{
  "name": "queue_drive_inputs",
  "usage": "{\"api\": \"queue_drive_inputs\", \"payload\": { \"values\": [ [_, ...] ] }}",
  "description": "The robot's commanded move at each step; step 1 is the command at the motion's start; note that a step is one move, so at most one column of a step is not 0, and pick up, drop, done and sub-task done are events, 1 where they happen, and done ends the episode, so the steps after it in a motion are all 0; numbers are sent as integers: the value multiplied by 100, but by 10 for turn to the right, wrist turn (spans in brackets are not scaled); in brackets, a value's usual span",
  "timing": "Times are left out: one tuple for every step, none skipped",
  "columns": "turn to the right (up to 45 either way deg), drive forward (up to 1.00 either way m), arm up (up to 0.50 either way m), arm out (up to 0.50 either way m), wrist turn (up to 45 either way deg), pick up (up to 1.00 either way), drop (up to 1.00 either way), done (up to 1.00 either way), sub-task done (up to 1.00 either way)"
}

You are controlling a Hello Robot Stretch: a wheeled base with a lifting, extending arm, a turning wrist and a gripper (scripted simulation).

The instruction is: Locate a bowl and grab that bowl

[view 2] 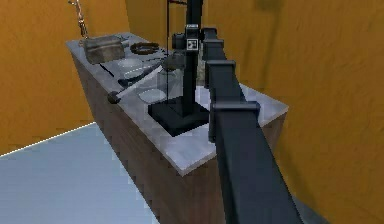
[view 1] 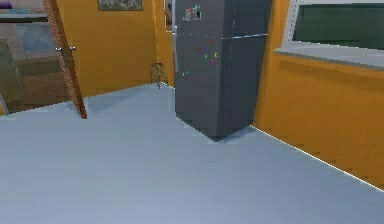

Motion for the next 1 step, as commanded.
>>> {"api": "queue_drive_inputs", "payload": {
  "values": [
    [0, 0, 0, 0, 330, 0, 0, 0, 0]
  ]
}}
